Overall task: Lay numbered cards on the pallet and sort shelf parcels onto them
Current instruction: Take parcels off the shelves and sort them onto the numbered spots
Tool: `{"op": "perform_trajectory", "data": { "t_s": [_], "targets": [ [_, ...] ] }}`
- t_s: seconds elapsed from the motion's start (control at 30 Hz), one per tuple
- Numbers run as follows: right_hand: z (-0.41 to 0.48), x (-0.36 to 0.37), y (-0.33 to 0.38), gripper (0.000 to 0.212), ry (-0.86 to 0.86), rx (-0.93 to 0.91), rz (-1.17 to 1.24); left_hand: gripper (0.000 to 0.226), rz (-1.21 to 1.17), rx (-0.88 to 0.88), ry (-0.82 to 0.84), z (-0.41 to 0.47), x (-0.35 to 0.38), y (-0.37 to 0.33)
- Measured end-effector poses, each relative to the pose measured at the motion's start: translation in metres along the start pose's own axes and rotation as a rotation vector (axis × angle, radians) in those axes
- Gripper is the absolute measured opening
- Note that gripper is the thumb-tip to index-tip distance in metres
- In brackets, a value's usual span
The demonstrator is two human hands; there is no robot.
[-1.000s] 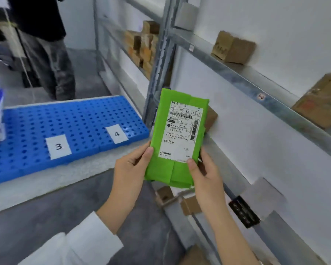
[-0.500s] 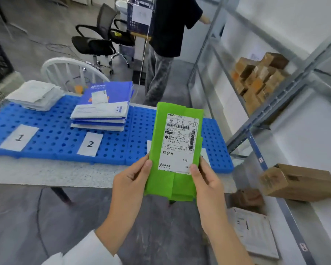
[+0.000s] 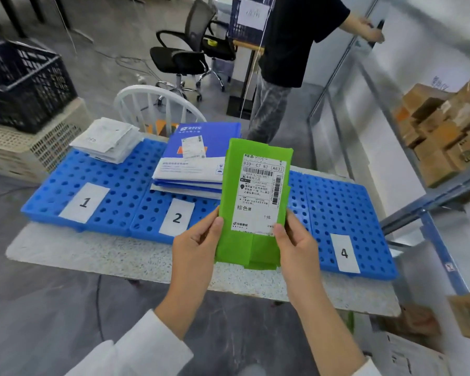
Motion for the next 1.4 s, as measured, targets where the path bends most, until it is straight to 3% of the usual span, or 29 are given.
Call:
{"op": "perform_trajectory", "data": {
  "t_s": [0.17, 0.47, 0.77, 1.1, 1.4],
  "targets": [
    [0.041, -0.013, -0.018, 0.042, -0.016, 0.071, 0.041, 0.031, 0.077, -0.022, 0.037, 0.033, 0.027, 0.020],
    [0.153, -0.062, -0.053, 0.014, -0.073, 0.244, 0.169, 0.031, 0.205, -0.091, 0.033, 0.110, 0.108, 0.071],
    [0.291, -0.083, -0.098, 0.023, -0.016, 0.394, 0.213, 0.035, 0.222, -0.153, 0.022, 0.212, 0.192, 0.114],
    [0.381, -0.049, -0.167, 0.017, 0.098, 0.466, -0.014, 0.018, 0.275, -0.372, -0.156, 0.269, 0.172, 0.208],
    [0.409, -0.023, -0.192, 0.025, 0.150, 0.307, -0.392, 0.017, 0.350, -0.562, -0.195, 0.297, 0.147, 0.263]
  ]
}}
Point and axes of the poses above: each hand's wrist, its own z-axis towards the middle knuckle, its own x-axis out of the palm, y = z × x, the point moved 10 cm from there along z, towards the middle knuckle, and after that the axes turned 5 degrees about x, right-handed, at the moved point
